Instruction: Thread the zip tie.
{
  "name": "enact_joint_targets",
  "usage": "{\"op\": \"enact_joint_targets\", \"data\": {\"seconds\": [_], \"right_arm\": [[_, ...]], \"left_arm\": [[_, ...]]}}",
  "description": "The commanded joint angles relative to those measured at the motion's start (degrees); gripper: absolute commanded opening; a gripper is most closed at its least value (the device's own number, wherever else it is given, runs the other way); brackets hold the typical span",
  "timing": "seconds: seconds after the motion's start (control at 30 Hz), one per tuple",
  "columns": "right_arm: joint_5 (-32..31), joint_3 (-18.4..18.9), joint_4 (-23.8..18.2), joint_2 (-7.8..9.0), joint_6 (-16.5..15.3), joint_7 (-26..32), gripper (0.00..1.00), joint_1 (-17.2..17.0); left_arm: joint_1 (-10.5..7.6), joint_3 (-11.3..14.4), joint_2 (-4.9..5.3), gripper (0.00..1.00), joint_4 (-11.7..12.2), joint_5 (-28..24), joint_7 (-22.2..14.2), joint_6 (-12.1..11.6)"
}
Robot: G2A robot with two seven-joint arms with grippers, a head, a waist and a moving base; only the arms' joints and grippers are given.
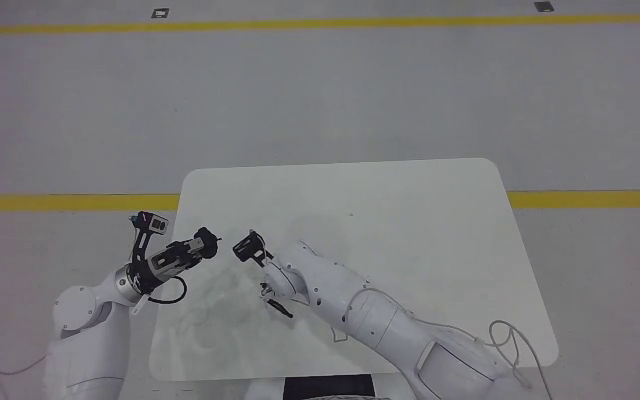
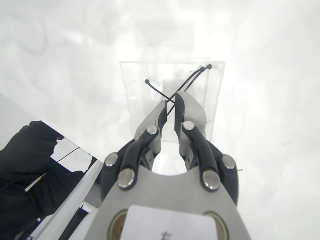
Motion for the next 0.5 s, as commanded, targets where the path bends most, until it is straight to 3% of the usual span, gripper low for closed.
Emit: {"op": "enact_joint_targets", "data": {"seconds": [0.0,0.3,0.47], "right_arm": [[-0.05,-0.50,1.38,-0.54,0.68,0.09,0.11,0.46],[0.95,-1.62,6.24,-2.82,1.97,-0.21,0.12,2.18],[1.06,-1.90,8.38,-3.78,2.57,-0.16,0.00,2.92]], "left_arm": [[0.00,0.00,0.00,0.00,0.00,0.00,0.00,0.00],[0.00,0.00,0.00,0.00,0.00,0.00,0.00,0.00],[0.00,0.00,0.00,0.00,0.00,0.00,0.00,0.00]]}}
